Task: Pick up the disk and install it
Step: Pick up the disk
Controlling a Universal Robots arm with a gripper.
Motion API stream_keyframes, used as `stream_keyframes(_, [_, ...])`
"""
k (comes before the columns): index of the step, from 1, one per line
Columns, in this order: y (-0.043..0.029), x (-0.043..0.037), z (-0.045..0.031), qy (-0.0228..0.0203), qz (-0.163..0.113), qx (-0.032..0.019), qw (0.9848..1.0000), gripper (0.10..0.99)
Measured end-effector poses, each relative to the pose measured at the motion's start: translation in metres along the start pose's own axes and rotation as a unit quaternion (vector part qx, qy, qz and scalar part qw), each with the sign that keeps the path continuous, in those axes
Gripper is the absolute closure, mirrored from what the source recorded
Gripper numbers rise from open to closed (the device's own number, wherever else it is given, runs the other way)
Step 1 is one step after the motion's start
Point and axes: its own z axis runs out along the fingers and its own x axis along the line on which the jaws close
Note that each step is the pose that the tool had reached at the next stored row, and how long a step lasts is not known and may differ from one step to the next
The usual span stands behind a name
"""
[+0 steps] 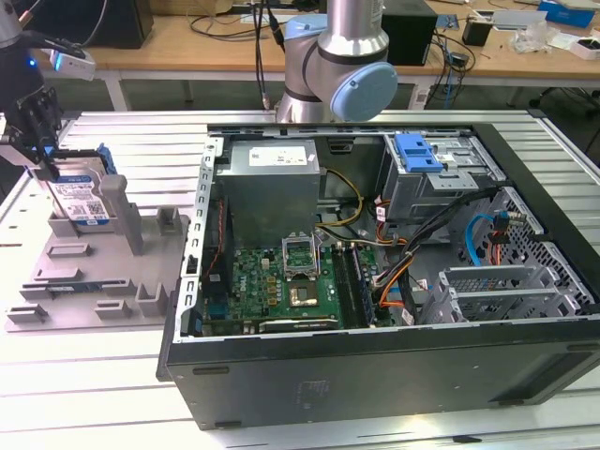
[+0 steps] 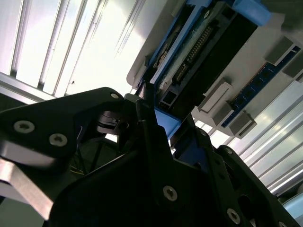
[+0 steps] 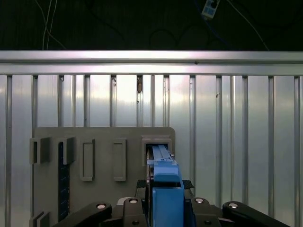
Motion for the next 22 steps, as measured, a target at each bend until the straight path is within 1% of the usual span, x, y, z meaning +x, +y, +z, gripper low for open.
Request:
stream_keyframes(2, [0.0000,0.0000,0.0000,0.0000,0.000,0.0001,1.0000,0.722])
stream_keyframes(9, [0.0002,0.0000,-0.0072,0.0013,0.000,0.0001,1.0000,0.722])
stream_keyframes(13, [0.0003,0.0000,-0.0122,0.0028,0.000,0.0001,1.0000,0.722])
stream_keyframes(16, [0.0006,0.0001,-0.0223,0.0058,0.000,0.0000,1.0000,0.722])
stream_keyframes(22, [0.0008,0.0003,-0.0330,0.0064,0.000,0.0000,1.0000,0.722])
